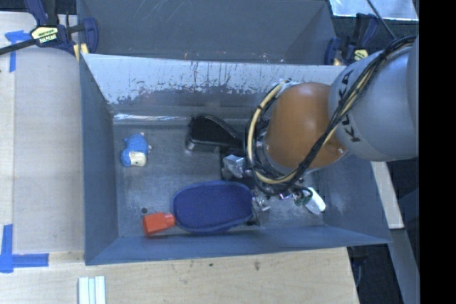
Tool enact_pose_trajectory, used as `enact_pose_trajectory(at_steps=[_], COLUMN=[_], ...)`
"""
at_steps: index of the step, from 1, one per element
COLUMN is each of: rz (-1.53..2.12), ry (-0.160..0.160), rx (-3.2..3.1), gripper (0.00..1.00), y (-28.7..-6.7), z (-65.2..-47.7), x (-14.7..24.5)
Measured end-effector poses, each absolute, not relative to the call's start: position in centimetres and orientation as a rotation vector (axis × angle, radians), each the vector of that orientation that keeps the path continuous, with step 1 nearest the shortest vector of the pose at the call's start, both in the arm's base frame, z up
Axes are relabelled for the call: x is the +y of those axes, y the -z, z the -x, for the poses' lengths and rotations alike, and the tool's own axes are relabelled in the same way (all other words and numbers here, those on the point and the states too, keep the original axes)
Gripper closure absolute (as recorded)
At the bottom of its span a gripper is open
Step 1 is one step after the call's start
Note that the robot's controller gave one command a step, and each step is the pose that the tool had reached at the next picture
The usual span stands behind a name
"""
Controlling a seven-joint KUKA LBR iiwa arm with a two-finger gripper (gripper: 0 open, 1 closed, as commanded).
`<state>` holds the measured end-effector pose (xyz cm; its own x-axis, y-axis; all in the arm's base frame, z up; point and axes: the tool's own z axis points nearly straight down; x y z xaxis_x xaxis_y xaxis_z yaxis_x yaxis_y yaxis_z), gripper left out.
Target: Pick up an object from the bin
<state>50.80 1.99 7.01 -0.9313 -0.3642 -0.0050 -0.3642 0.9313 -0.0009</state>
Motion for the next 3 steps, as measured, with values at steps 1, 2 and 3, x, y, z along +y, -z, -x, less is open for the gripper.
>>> enact_pose_trajectory(at_steps=[1,2,3], rz=[0.580,0.553,0.533], ry=[0.001,0.006,0.012], rx=[3.083,3.080,3.086], gripper=[1.00,1.00,1.00], y=[-7.0,-18.5,-27.0], z=[-50.8,-53.7,-54.3], x=[1.9,-2.0,-14.2])
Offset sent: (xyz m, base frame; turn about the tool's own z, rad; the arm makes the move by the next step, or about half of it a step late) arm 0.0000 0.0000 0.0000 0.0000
